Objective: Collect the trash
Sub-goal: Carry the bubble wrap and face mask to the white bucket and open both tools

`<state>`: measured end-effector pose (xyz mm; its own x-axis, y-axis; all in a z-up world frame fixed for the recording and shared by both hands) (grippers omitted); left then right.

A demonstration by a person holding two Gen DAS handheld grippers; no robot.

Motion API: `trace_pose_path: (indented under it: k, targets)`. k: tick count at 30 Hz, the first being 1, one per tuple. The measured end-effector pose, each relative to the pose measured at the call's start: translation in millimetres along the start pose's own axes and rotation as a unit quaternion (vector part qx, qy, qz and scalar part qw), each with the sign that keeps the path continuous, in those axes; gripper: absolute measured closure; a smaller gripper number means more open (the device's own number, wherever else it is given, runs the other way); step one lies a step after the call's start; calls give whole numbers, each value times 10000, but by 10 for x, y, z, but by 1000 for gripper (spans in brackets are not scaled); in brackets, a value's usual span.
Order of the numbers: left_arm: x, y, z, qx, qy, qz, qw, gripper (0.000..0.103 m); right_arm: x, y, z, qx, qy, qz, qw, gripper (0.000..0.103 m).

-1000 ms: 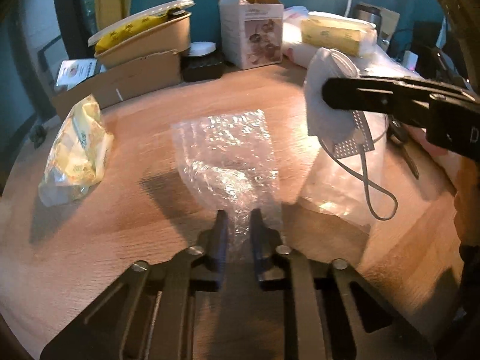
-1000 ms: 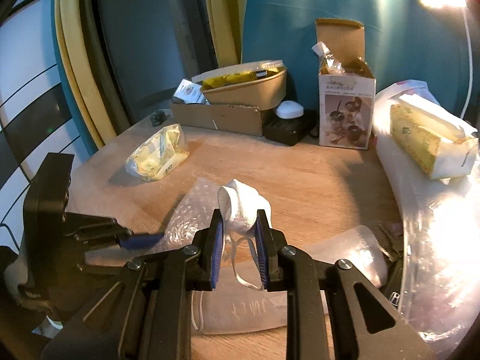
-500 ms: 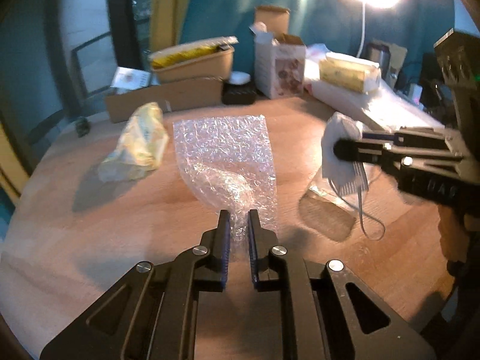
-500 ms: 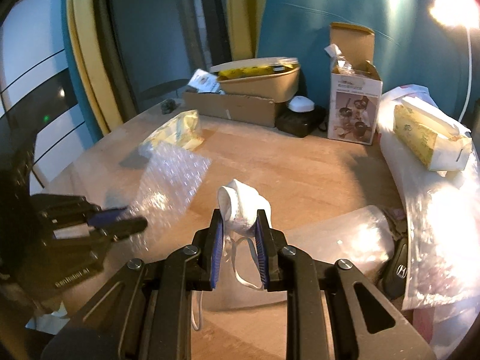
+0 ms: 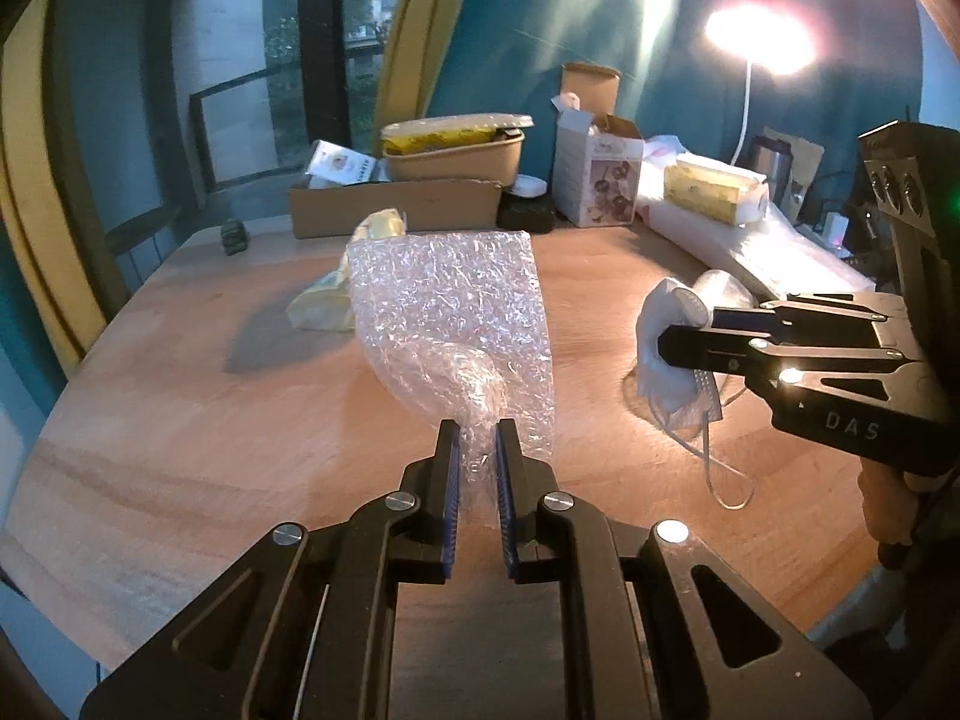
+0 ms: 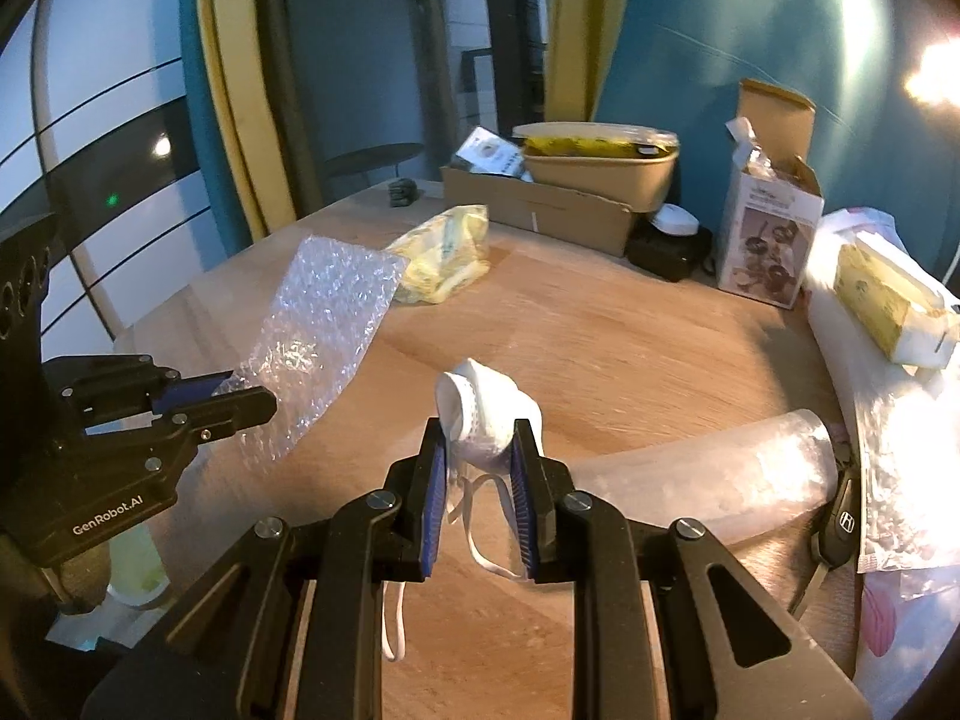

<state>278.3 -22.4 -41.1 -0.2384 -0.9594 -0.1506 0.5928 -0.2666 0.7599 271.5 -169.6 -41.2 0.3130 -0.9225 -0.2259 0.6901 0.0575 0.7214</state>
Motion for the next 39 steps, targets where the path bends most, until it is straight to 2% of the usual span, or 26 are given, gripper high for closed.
trace_pose_path:
  k: [25, 39]
  targets:
    - [-496, -805, 610, 191, 184, 741, 9969, 90, -964, -333, -34, -316, 153, 897, 9954, 83]
    - [-816, -1413, 1142, 272, 592, 1176, 9909, 90, -1629, -578, -18, -429, 344, 1486, 9874, 83]
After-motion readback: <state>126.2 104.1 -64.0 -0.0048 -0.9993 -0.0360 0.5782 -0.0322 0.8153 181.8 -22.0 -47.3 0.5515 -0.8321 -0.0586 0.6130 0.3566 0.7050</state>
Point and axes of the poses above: each gripper's, at about its wrist camera, not at the fingertips, and z roughly against the way its jaws point, x to its right, y to its top, the point moved 6 cm from there along -z, roughly the way its jaws point, and after that the axes turned 12 degrees about -z, right-handed, at the moved point
